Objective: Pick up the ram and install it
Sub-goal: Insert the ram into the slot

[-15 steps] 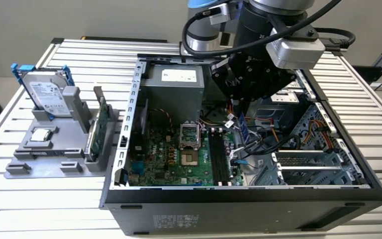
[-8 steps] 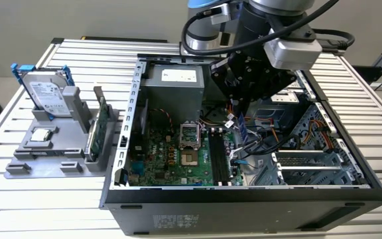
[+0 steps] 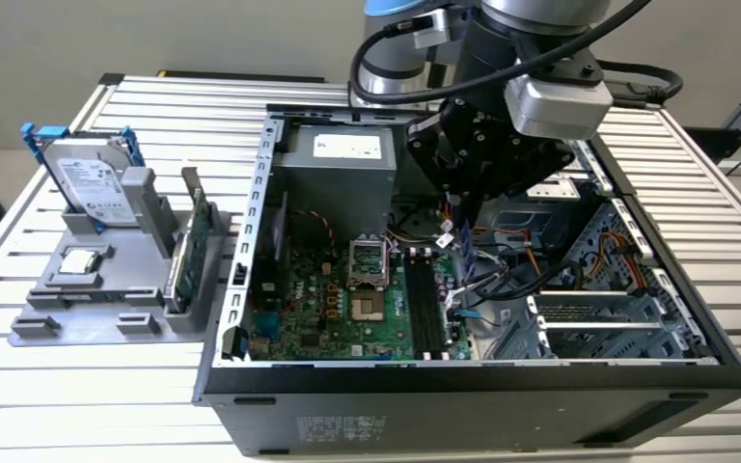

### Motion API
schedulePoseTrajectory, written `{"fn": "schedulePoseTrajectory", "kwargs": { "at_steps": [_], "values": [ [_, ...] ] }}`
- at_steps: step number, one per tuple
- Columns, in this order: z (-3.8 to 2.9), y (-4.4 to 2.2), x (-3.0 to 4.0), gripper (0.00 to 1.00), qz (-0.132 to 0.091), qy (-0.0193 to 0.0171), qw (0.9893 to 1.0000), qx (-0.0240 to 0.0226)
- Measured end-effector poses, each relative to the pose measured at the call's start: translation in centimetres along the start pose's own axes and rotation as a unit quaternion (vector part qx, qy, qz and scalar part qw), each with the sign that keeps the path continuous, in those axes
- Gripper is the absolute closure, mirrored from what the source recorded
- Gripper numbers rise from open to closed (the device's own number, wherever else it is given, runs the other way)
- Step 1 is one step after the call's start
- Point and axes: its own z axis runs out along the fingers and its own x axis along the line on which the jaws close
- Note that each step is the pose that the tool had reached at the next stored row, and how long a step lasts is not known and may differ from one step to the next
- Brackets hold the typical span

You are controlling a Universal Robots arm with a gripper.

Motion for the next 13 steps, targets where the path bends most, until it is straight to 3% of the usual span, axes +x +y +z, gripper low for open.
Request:
{"fn": "schedulePoseTrajectory", "kwargs": {
  "at_steps": [3, 13],
  "values": [
    [0.09, 0.0, 0.0, 1.0, 0.013, -0.0005, 0.9999, 0.0001],
    [0.36, -0.01, 0.0, 1.0, 0.06, -0.0024, 0.9982, 0.0004]
  ]
}}
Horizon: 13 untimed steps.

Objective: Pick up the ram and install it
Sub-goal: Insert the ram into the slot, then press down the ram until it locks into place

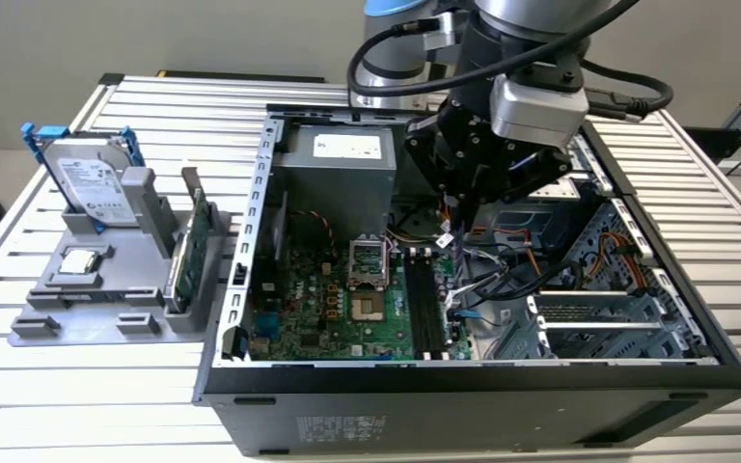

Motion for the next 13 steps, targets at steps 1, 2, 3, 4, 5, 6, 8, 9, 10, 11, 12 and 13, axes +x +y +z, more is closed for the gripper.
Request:
{"fn": "schedulePoseTrajectory", "kwargs": {
  "at_steps": [1, 2, 3, 4, 5, 6, 8, 9, 10, 11, 12, 13],
  "values": [
    [0.02, 0.0, 0.0, 1.0, 0.003, -0.0001, 1.0, 0.0],
    [0.03, 0.0, 0.0, 1.0, 0.007, -0.0003, 1.0, 0.0],
    [0.05, 0.0, 0.0, 1.0, 0.01, -0.0004, 1.0, 0.0001],
    [0.07, 0.0, 0.0, 1.0, 0.013, -0.0005, 0.9999, 0.0001],
    [0.08, 0.0, 0.0, 1.0, 0.016, -0.0006, 0.9999, 0.0001],
    [0.09, 0.0, 0.0, 1.0, 0.019, -0.0007, 0.9998, 0.0001],
    [0.11, -0.01, 0.0, 1.0, 0.023, -0.0009, 0.9997, 0.0001],
    [0.13, -0.01, 0.0, 1.0, 0.025, -0.001, 0.9997, 0.0002],
    [0.14, -0.01, 0.0, 1.0, 0.027, -0.001, 0.9996, 0.0002],
    [0.15, -0.01, 0.0, 1.0, 0.029, -0.0011, 0.9996, 0.0002],
    [0.16, -0.01, 0.0, 1.0, 0.031, -0.0012, 0.9995, 0.0002],
    [0.18, -0.01, 0.0, 1.0, 0.032, -0.0013, 0.9995, 0.0003]
  ]
}}
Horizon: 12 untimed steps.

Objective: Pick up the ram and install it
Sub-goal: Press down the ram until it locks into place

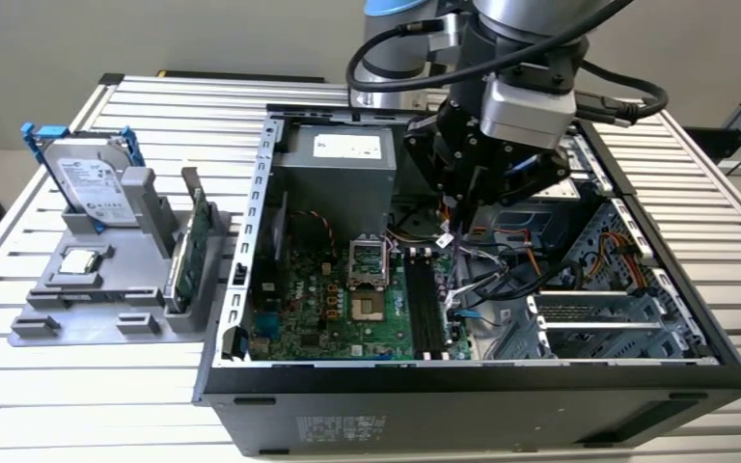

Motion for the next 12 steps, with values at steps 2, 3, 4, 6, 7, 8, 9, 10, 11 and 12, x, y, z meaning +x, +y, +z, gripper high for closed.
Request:
{"fn": "schedulePoseTrajectory", "kwargs": {
  "at_steps": [2, 3, 4, 6, 7, 8, 9, 10, 11, 12],
  "values": [
    [0.02, 0.0, 0.0, 1.0, 0.004, -0.0002, 1.0, 0.0],
    [0.04, 0.0, 0.0, 1.0, 0.006, -0.0002, 1.0, 0.0001],
    [0.05, 0.0, 0.0, 1.0, 0.008, -0.0003, 1.0, 0.0001],
    [0.08, 0.0, 0.0, 1.0, 0.012, -0.0005, 0.9999, 0.0001],
    [0.09, 0.0, 0.0, 1.0, 0.014, -0.0005, 0.9999, 0.0001],
    [0.11, 0.0, 0.0, 1.0, 0.016, -0.0006, 0.9999, 0.0001],
    [0.12, 0.0, 0.0, 1.0, 0.018, -0.0007, 0.9998, 0.0001],
    [0.13, -0.01, 0.0, 1.0, 0.02, -0.0008, 0.9998, 0.0001],
    [0.15, -0.01, 0.0, 1.0, 0.022, -0.0009, 0.9998, 0.0001],
    [0.16, -0.01, 0.0, 1.0, 0.024, -0.0009, 0.9997, 0.0002]
  ]
}}
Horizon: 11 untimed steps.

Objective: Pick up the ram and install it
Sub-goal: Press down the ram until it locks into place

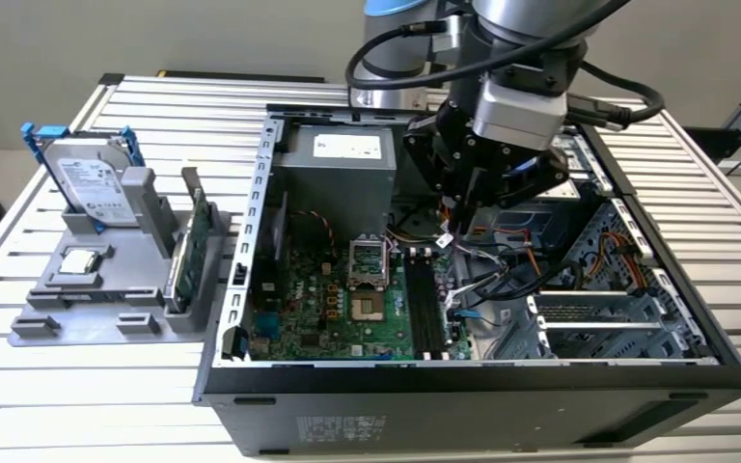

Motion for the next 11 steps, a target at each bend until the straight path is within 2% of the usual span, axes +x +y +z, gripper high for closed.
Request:
{"fn": "schedulePoseTrajectory", "kwargs": {
  "at_steps": [11],
  "values": [
    [0.15, -0.01, 0.0, 1.0, 0.02, -0.0008, 0.9998, 0.0002]
  ]
}}
